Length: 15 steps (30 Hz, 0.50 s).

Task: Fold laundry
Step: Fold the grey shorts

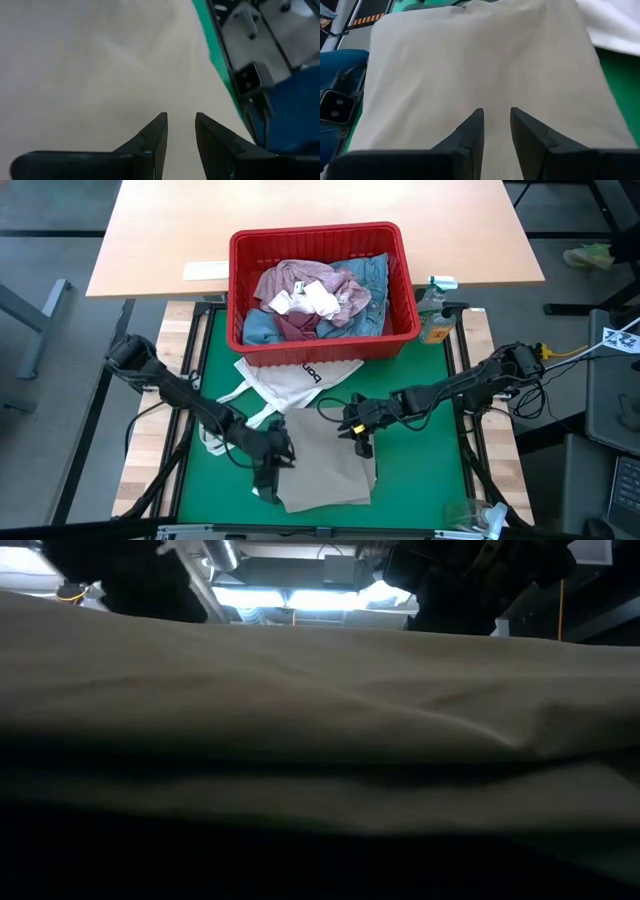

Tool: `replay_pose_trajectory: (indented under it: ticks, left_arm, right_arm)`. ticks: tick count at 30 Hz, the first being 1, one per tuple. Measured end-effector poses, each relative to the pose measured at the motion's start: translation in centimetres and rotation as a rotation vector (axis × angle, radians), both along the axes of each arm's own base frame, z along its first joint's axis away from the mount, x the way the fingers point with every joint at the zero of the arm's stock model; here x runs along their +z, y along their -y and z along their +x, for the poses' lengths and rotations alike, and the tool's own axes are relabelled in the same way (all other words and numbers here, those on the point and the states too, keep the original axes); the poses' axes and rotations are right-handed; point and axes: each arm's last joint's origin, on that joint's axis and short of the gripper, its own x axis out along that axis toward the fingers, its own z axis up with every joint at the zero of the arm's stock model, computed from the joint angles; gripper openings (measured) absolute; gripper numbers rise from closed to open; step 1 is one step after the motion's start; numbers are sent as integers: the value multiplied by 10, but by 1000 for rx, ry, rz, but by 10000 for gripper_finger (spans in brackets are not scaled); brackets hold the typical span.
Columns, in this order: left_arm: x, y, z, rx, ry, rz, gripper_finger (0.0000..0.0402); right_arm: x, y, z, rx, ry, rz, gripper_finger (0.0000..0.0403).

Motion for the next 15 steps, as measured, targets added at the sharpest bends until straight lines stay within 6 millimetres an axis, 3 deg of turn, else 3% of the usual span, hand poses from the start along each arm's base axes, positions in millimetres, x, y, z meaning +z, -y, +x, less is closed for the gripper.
replay_pose_trajectory:
  ticks: [7,15]
  left_arm:
    - [-33,21,-2,-29,-78,54,96]
    - [-20,21,0,-34,2,28,96]
  right_arm:
    - [0,1,0,-30,1,-27,96]
    - [0,1,0,-62,-5,13,96]
